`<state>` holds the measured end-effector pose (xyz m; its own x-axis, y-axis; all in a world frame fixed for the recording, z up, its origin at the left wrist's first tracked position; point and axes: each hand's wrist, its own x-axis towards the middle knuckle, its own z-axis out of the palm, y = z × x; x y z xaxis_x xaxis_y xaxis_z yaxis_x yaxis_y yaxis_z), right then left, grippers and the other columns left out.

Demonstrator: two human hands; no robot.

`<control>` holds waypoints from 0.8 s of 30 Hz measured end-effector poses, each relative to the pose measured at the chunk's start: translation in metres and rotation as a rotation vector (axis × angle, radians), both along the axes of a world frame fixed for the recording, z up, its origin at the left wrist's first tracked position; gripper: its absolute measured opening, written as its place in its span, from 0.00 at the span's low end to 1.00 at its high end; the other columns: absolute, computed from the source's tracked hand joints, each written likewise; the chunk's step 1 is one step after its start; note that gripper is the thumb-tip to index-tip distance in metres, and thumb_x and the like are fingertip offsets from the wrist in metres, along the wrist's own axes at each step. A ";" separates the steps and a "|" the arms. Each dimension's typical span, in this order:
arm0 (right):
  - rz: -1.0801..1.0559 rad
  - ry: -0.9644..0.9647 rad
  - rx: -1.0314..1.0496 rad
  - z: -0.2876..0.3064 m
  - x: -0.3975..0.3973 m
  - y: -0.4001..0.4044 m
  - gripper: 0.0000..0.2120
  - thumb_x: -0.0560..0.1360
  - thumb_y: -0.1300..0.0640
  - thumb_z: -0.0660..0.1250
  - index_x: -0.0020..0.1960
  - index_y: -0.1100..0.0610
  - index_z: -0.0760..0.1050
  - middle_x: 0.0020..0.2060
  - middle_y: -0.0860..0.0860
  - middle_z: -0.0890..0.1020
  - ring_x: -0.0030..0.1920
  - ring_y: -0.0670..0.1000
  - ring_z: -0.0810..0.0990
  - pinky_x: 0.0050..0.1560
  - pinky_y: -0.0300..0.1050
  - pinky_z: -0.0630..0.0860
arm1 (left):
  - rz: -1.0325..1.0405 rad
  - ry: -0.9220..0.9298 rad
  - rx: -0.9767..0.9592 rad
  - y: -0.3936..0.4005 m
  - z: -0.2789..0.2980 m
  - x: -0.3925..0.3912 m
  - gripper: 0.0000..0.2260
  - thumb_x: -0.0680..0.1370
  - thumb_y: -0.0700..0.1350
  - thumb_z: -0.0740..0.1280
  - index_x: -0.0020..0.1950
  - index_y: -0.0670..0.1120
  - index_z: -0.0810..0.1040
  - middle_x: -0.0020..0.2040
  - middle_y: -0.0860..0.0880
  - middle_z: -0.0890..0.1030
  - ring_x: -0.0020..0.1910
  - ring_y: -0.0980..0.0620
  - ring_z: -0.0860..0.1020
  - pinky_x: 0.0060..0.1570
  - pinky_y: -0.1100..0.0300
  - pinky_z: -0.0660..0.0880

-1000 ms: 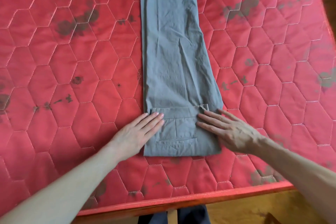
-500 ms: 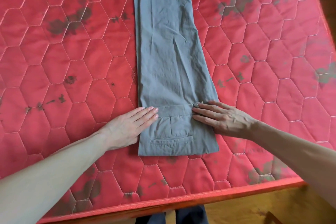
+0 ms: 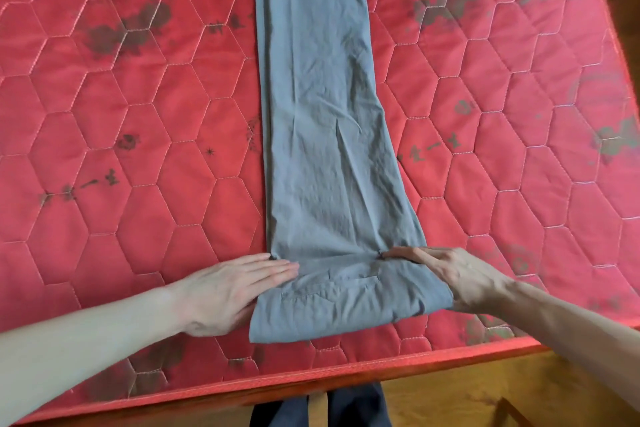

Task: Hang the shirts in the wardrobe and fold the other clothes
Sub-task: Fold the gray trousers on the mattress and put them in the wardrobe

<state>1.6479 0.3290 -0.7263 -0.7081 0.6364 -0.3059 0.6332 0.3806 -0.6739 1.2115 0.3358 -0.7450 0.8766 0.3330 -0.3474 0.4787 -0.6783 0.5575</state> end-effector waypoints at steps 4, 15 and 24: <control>-0.440 0.009 -0.201 -0.026 -0.008 -0.022 0.18 0.77 0.53 0.66 0.66 0.48 0.78 0.54 0.42 0.84 0.51 0.40 0.83 0.59 0.42 0.79 | 0.459 -0.061 -0.322 -0.006 0.021 0.008 0.24 0.84 0.42 0.59 0.78 0.59 0.67 0.72 0.68 0.73 0.72 0.70 0.68 0.71 0.67 0.66; -1.183 0.068 -0.120 -0.018 -0.081 -0.001 0.19 0.86 0.44 0.56 0.40 0.53 0.61 0.27 0.49 0.67 0.29 0.49 0.64 0.36 0.53 0.61 | 1.324 -0.105 -0.362 -0.005 0.004 0.066 0.14 0.86 0.56 0.58 0.47 0.49 0.74 0.39 0.53 0.79 0.46 0.43 0.76 0.48 0.48 0.69; -1.162 0.002 0.070 -0.036 -0.070 0.026 0.18 0.87 0.54 0.58 0.39 0.57 0.63 0.26 0.54 0.70 0.29 0.55 0.63 0.34 0.52 0.55 | 1.415 -0.058 -0.055 -0.008 -0.003 0.095 0.10 0.86 0.49 0.57 0.48 0.46 0.65 0.32 0.49 0.74 0.40 0.34 0.76 0.41 0.49 0.63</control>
